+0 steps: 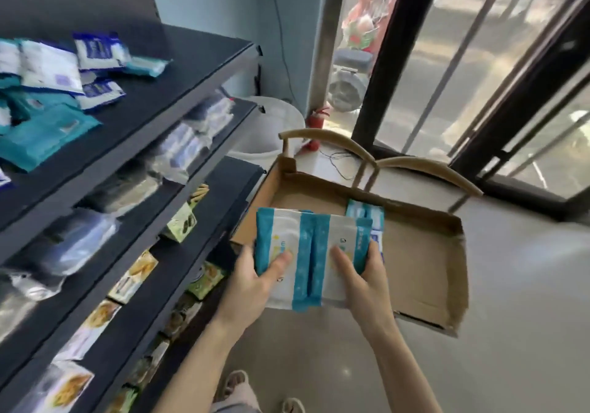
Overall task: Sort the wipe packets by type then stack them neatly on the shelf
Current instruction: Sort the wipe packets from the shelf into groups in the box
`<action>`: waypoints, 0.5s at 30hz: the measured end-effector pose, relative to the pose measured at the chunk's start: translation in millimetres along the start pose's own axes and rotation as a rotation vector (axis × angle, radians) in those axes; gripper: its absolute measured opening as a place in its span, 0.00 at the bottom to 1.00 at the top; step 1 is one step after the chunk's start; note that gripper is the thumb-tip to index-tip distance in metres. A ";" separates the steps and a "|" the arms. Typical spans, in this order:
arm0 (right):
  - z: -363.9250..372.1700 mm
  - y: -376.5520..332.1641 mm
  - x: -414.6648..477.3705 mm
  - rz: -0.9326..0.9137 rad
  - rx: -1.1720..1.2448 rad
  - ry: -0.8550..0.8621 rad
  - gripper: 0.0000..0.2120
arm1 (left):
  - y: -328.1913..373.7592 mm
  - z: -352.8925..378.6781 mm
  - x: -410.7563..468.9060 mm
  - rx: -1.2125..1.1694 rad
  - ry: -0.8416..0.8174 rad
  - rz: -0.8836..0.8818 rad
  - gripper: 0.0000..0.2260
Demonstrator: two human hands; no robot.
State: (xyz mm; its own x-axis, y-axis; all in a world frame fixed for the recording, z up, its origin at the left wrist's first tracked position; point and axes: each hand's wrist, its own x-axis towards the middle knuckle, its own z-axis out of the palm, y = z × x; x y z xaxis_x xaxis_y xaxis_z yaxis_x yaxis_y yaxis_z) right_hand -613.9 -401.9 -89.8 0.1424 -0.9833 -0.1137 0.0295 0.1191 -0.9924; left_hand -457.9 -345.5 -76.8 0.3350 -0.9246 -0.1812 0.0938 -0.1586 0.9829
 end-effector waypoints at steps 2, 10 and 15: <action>-28.2 1.3 8.3 0.006 -0.020 0.062 0.12 | -1.2 25.8 13.9 0.021 -0.075 0.005 0.14; -97.0 23.4 72.3 0.073 -0.047 0.220 0.10 | -21.2 106.9 98.5 -0.002 -0.267 -0.130 0.09; -120.5 49.6 141.1 0.170 -0.077 0.293 0.09 | -51.8 147.5 175.4 0.019 -0.324 -0.242 0.06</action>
State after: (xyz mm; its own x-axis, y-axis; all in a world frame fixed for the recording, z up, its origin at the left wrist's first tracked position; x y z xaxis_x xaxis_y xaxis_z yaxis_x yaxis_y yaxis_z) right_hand -711.5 -551.4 -160.5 -0.1518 -0.9493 -0.2755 -0.0461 0.2852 -0.9574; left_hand -542.3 -550.5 -154.6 -0.0078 -0.9207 -0.3901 0.1151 -0.3884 0.9143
